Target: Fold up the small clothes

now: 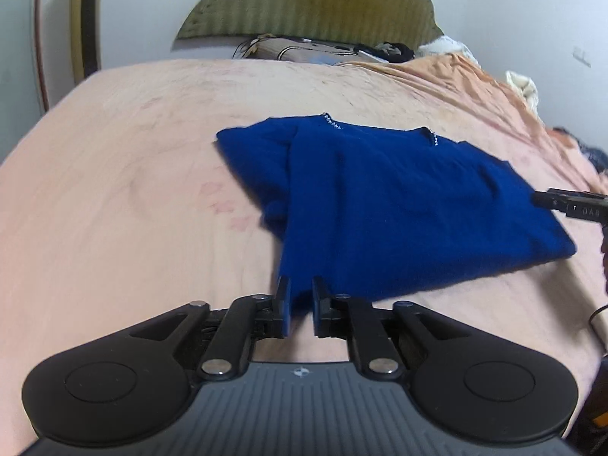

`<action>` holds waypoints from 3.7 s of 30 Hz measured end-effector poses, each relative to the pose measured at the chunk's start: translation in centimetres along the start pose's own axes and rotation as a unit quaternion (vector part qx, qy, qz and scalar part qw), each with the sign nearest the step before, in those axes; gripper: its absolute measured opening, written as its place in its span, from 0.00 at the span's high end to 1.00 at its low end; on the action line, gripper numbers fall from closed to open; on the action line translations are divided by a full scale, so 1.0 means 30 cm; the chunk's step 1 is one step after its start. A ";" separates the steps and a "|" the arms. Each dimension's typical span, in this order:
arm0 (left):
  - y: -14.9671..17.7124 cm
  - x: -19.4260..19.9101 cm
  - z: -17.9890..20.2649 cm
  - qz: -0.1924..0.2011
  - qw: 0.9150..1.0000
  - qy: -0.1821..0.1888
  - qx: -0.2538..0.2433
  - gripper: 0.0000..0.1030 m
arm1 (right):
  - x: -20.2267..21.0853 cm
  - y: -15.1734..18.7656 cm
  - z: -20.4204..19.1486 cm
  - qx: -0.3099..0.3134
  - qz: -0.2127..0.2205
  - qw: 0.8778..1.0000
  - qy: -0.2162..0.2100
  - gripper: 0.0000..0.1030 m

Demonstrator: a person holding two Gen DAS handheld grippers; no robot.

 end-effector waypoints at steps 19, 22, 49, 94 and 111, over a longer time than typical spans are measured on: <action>0.068 -0.106 -0.034 0.054 0.955 0.017 0.291 0.90 | 0.040 0.155 -0.383 0.137 -0.036 0.984 -0.112 0.17; 0.047 -0.059 -0.004 0.049 0.972 -0.041 0.225 0.90 | 0.027 0.160 -0.349 0.121 -0.046 0.985 -0.116 0.17; -0.320 -0.431 0.069 0.011 0.981 -0.193 0.015 0.45 | -0.262 -0.112 -0.063 -0.012 0.000 1.000 -0.007 0.09; -0.253 -0.421 0.031 0.050 0.974 -0.204 0.082 0.01 | -0.304 -0.002 -0.101 -0.012 -0.014 1.000 -0.023 0.00; -0.252 -0.423 0.026 0.050 0.975 -0.201 0.084 0.01 | -0.315 0.003 -0.112 0.002 -0.018 1.000 -0.012 0.00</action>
Point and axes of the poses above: each gripper's, at about its wrist camera, not at the fingertips, and x roughly against the way its jaws point, z to its right, y to its underside, the point moved 5 cm from there along -x, roughly the way its jaws point, and after that the axes turned 9 degrees about -x, right-handed, at the moved point
